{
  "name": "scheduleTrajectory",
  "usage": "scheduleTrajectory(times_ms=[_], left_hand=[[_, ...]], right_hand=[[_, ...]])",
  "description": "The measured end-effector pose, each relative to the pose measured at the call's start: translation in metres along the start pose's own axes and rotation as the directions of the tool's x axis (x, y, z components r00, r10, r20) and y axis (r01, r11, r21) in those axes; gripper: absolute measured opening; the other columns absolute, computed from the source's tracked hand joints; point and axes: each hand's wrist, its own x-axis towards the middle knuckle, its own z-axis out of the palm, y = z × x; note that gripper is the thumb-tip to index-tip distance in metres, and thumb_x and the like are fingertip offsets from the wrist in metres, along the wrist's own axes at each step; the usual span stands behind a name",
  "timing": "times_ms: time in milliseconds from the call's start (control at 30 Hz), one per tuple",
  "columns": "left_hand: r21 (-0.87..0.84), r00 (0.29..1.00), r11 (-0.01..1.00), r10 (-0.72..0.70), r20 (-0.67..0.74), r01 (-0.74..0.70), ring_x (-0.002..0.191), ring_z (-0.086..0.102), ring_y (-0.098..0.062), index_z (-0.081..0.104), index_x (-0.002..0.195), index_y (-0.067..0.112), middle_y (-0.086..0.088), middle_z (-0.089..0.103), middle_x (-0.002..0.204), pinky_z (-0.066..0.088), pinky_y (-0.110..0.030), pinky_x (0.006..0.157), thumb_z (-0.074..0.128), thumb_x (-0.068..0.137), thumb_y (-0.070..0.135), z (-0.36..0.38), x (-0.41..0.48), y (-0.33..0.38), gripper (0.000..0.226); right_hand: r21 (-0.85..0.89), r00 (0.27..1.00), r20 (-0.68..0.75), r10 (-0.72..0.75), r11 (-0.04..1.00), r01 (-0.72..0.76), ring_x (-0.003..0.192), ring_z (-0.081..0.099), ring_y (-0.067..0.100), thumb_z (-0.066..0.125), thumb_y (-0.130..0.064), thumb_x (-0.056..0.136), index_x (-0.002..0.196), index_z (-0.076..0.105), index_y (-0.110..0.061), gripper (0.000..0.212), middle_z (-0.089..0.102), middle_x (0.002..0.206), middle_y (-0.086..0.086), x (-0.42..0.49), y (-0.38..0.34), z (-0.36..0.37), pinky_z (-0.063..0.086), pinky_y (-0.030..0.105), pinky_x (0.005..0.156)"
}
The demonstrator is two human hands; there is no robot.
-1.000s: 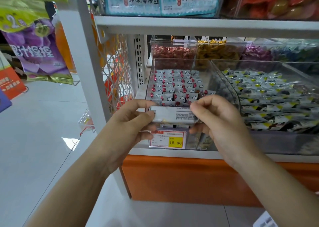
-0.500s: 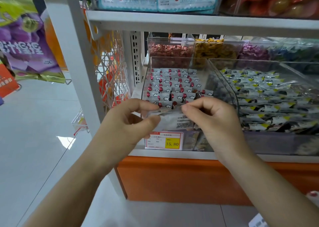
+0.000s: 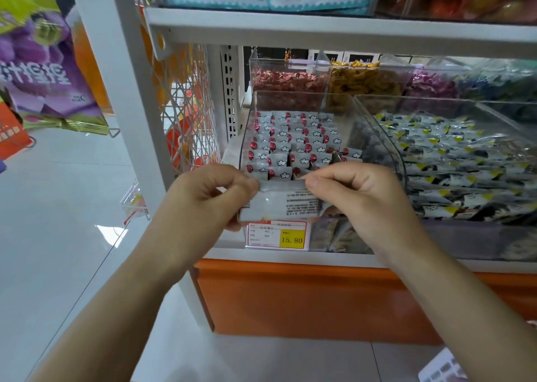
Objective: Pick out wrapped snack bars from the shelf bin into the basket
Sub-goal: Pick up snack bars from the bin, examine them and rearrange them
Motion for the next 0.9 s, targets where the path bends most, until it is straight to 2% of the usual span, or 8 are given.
scheduleTrajectory(times_ms=[133, 200, 300, 433, 600, 733, 833, 900], left_hand=[[-0.054, 0.999, 0.999, 0.010, 0.053, -0.007, 0.067, 0.067, -0.010, 0.074, 0.074, 0.023, 0.007, 0.070, 0.075, 0.055, -0.020, 0.057, 0.060, 0.084, 0.023, -0.001, 0.000, 0.000, 0.017], [-0.075, 0.996, 0.997, -0.004, 0.086, 0.010, 0.069, 0.068, -0.009, 0.075, 0.075, 0.021, 0.006, 0.070, 0.075, 0.056, -0.021, 0.057, 0.059, 0.086, 0.018, -0.003, 0.000, 0.001, 0.020], [-0.065, 0.991, 0.998, -0.015, 0.132, 0.024, 0.067, 0.067, -0.009, 0.076, 0.075, 0.016, 0.001, 0.070, 0.073, 0.056, -0.021, 0.057, 0.059, 0.085, 0.019, -0.006, 0.000, 0.001, 0.020], [-0.069, 0.987, 0.997, -0.017, 0.161, 0.028, 0.065, 0.068, -0.013, 0.076, 0.072, 0.015, -0.003, 0.070, 0.070, 0.056, -0.021, 0.058, 0.059, 0.081, 0.026, -0.010, 0.000, 0.001, 0.022], [-0.049, 0.988, 0.999, 0.026, 0.150, -0.019, 0.063, 0.070, -0.014, 0.074, 0.076, 0.012, -0.008, 0.069, 0.072, 0.056, -0.023, 0.056, 0.057, 0.077, 0.033, -0.011, 0.000, 0.000, 0.027], [0.001, 0.996, 1.000, 0.029, 0.086, -0.029, 0.063, 0.067, -0.008, 0.073, 0.076, 0.022, 0.005, 0.071, 0.070, 0.054, -0.018, 0.055, 0.053, 0.089, 0.022, -0.017, 0.002, -0.005, 0.024], [0.002, 0.997, 1.000, 0.001, 0.082, -0.001, 0.065, 0.067, -0.008, 0.073, 0.077, 0.029, 0.005, 0.071, 0.074, 0.054, -0.017, 0.055, 0.051, 0.091, 0.020, -0.021, 0.003, -0.006, 0.027], [-0.023, 0.997, 0.999, -0.034, 0.075, 0.036, 0.068, 0.068, -0.012, 0.073, 0.077, 0.025, 0.002, 0.071, 0.076, 0.058, -0.024, 0.061, 0.051, 0.089, 0.023, -0.021, 0.003, -0.007, 0.025]], right_hand=[[0.023, 0.999, -0.013, 0.048, 0.999, -0.048, 0.064, 0.069, 0.010, 0.061, -0.010, 0.087, 0.072, 0.074, -0.016, 0.021, 0.072, 0.069, 0.000, 0.002, 0.002, -0.004, 0.052, 0.019, 0.054], [0.032, 0.998, -0.012, 0.066, 0.997, -0.065, 0.062, 0.068, 0.013, 0.060, -0.010, 0.088, 0.072, 0.074, -0.015, 0.022, 0.072, 0.068, 0.001, 0.002, 0.002, -0.005, 0.054, 0.024, 0.052], [-0.061, 0.999, -0.018, 0.034, 0.998, -0.035, 0.064, 0.067, 0.011, 0.060, -0.014, 0.088, 0.072, 0.074, -0.017, 0.020, 0.071, 0.070, 0.001, 0.001, 0.003, -0.005, 0.055, 0.031, 0.058], [-0.037, 1.000, 0.001, 0.006, 0.999, -0.006, 0.060, 0.064, 0.008, 0.059, -0.012, 0.088, 0.074, 0.073, -0.015, 0.020, 0.071, 0.070, 0.003, 0.001, 0.003, -0.005, 0.052, 0.024, 0.051], [0.090, 0.999, 0.015, 0.034, 0.995, -0.036, 0.064, 0.068, 0.011, 0.060, -0.013, 0.087, 0.083, 0.074, -0.013, 0.015, 0.073, 0.074, 0.003, 0.001, 0.007, -0.007, 0.053, 0.022, 0.050], [0.274, 0.984, 0.126, 0.124, 0.949, -0.154, 0.082, 0.071, 0.022, 0.061, -0.020, 0.076, 0.088, 0.074, -0.011, 0.020, 0.074, 0.087, 0.009, 0.003, 0.008, -0.011, 0.058, 0.027, 0.060], [0.310, 0.971, 0.183, 0.152, 0.929, -0.204, 0.082, 0.071, 0.026, 0.061, -0.018, 0.075, 0.086, 0.074, -0.009, 0.020, 0.074, 0.088, 0.011, 0.002, 0.007, -0.011, 0.059, 0.028, 0.060], [0.344, 0.964, 0.198, 0.180, 0.908, -0.240, 0.079, 0.071, 0.027, 0.061, -0.018, 0.075, 0.084, 0.075, -0.006, 0.021, 0.074, 0.087, 0.012, 0.002, 0.007, -0.011, 0.059, 0.027, 0.058]])
